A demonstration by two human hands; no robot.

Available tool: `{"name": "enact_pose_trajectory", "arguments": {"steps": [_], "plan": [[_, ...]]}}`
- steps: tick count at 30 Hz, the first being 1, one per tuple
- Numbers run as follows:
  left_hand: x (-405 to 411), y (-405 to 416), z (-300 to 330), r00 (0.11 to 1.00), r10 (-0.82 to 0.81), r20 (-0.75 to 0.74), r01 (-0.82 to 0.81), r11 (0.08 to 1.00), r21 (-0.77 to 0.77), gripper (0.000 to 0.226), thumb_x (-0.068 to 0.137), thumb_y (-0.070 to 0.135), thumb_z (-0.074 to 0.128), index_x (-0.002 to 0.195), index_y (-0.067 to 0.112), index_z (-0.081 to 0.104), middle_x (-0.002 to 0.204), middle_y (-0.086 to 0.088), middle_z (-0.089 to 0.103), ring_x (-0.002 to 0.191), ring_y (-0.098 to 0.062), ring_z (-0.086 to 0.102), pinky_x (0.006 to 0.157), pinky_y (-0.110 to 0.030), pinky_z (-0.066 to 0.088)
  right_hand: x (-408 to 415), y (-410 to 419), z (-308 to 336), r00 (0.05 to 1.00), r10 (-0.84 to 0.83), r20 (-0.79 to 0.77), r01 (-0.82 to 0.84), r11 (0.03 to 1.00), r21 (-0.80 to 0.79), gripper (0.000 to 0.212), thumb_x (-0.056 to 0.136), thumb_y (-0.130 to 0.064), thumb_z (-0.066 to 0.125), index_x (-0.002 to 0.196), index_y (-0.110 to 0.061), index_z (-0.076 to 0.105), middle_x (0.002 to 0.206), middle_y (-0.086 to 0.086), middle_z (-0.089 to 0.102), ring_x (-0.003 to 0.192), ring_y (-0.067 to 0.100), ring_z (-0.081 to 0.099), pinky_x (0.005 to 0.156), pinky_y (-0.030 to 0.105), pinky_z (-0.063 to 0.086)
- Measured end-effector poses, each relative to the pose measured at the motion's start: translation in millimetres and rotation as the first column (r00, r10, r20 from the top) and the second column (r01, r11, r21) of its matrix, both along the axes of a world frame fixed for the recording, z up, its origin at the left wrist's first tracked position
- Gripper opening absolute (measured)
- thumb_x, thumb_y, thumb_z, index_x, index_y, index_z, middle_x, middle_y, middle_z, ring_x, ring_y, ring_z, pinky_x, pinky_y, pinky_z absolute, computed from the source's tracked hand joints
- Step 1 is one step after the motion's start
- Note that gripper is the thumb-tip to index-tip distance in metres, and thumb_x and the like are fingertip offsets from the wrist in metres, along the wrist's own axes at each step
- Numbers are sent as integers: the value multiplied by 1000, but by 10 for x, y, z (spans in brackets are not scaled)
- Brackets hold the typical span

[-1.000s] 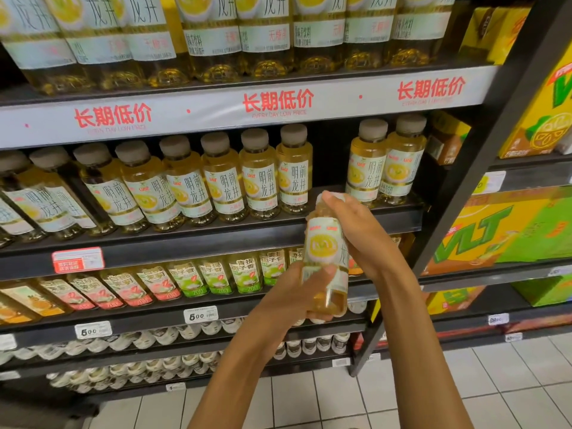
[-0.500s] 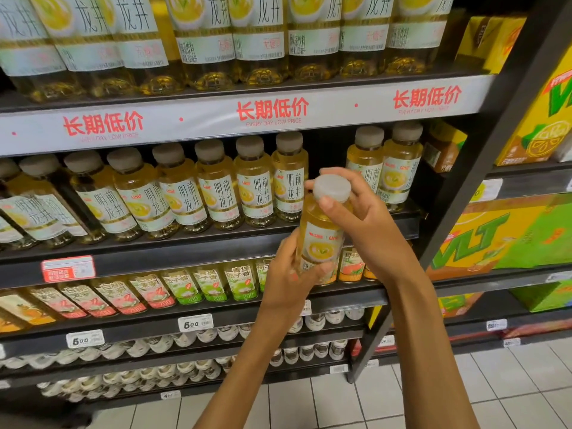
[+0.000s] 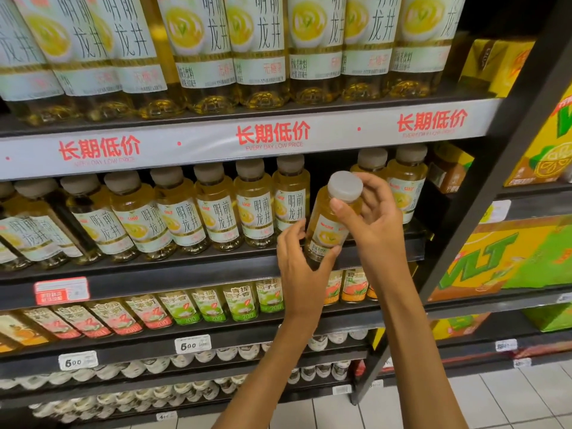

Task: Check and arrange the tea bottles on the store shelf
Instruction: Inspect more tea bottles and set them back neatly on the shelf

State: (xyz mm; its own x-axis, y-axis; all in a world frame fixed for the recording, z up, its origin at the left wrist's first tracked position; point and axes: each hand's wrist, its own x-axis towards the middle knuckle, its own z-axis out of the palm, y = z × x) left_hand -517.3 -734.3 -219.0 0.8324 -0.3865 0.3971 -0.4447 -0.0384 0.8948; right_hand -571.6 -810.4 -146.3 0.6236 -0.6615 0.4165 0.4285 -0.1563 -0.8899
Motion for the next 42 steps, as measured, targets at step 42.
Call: {"name": "enact_pose_trajectory", "arguments": {"steps": [42], "plan": [[48, -139, 0, 984, 157, 85, -161, 986, 43, 43, 89, 0, 59, 129, 12, 51, 122, 1, 51, 111, -1, 49, 91, -5, 38, 356, -84, -209, 747, -663, 43, 538, 566, -625, 38, 86, -1, 66, 122, 5, 55, 123, 22, 56, 114, 31, 54, 100, 21, 37]]}}
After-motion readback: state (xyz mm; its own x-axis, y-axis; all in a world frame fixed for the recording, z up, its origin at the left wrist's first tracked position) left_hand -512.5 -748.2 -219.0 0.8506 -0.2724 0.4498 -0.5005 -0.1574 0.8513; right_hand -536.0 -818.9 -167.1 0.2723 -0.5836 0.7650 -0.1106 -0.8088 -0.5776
